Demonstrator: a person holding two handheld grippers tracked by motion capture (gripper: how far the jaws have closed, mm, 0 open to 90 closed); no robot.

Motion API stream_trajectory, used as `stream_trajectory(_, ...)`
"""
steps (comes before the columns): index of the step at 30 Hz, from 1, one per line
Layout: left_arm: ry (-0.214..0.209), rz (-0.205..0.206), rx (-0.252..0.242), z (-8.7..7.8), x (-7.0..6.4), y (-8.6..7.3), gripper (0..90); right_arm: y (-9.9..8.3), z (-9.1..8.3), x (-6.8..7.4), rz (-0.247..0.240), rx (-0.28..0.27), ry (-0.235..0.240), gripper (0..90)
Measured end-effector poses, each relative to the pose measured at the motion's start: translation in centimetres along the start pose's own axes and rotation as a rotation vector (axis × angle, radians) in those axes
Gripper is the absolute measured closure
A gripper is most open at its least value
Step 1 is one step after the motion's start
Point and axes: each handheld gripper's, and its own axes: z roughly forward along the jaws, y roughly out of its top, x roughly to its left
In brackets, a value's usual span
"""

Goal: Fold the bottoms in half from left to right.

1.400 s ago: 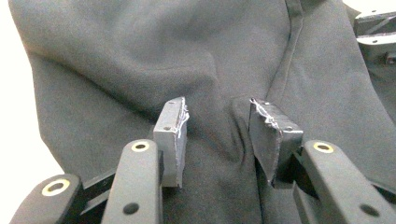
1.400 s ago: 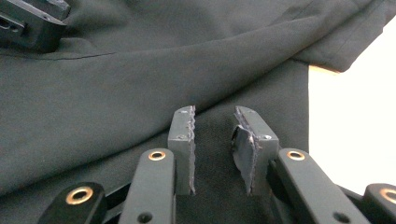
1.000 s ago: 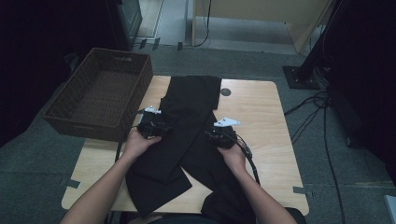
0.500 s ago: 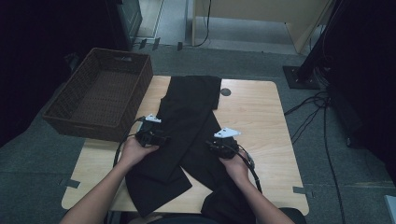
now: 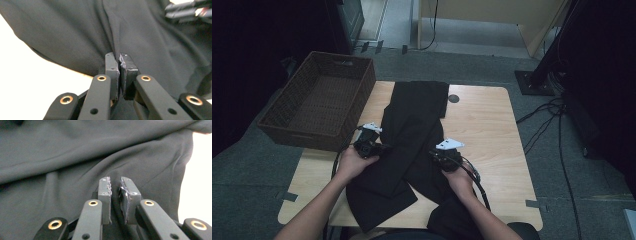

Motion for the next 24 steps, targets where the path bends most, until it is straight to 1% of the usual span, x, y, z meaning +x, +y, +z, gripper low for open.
stream_trajectory(1, 0.004, -0.007, -0.004, -0.2, -0.1, 0.0, 84.1, -0.1, -0.1, 0.2, 0.001, 0.002, 0.003, 79.2)
stream_trajectory(4, 0.010, 0.006, -0.004, -0.6, -0.3, -0.2, 81.0, -0.5, -0.5, 0.8, -0.014, -0.002, 0.009, 79.1)
stream_trajectory(5, 0.005, 0.004, -0.002, -0.6, -0.2, -0.4, 79.7, -0.6, -0.6, 0.8, -0.019, -0.005, 0.011, 79.0)
stream_trajectory(7, -0.002, -0.010, -0.003, -0.5, -0.1, -0.7, 79.1, -0.7, -0.7, 1.0, -0.016, -0.003, 0.013, 79.0)
stream_trajectory(8, -0.015, -0.020, 0.001, -0.3, -0.1, -0.8, 80.1, -0.7, -0.7, 1.0, -0.015, -0.006, 0.011, 79.0)
stream_trajectory(10, -0.029, -0.028, 0.020, 0.1, -0.1, -0.9, 86.6, -0.7, -0.7, 1.1, -0.015, -0.003, 0.009, 79.2)
stream_trajectory(11, -0.040, -0.028, 0.027, 0.2, 0.0, -0.9, 88.4, -0.7, -0.7, 1.2, -0.017, -0.002, 0.011, 79.3)
stream_trajectory(12, -0.050, -0.035, 0.026, 0.3, -0.1, -0.8, 89.2, -0.6, -0.6, 1.2, -0.017, -0.003, 0.011, 79.4)
stream_trajectory(14, -0.060, -0.033, 0.012, 0.2, -0.2, -0.5, 90.0, -0.5, -0.4, 1.2, -0.023, -0.006, 0.005, 80.0)
stream_trajectory(16, -0.069, -0.036, -0.011, 0.0, -0.4, 0.1, 90.0, -0.3, -0.2, 1.2, -0.019, -0.005, 0.006, 81.5)
stream_trajectory(17, -0.071, -0.039, -0.020, 0.0, -0.4, 0.4, 90.0, -0.2, 0.0, 1.2, -0.018, -0.005, 0.003, 81.9)
stream_trajectory(19, -0.062, -0.032, -0.033, 0.1, -0.4, 1.0, 90.0, 0.2, 0.4, 1.0, -0.013, -0.006, -0.010, 82.1)
stream_trajectory(21, -0.056, -0.039, -0.040, 0.6, -0.3, 1.4, 90.0, 0.6, 0.9, 0.6, -0.006, -0.006, -0.015, 82.0)
stream_trajectory(24, -0.047, -0.045, -0.018, 1.9, 0.1, 1.8, 90.0, 1.2, 1.5, -0.2, 0.013, -0.007, -0.038, 82.1)
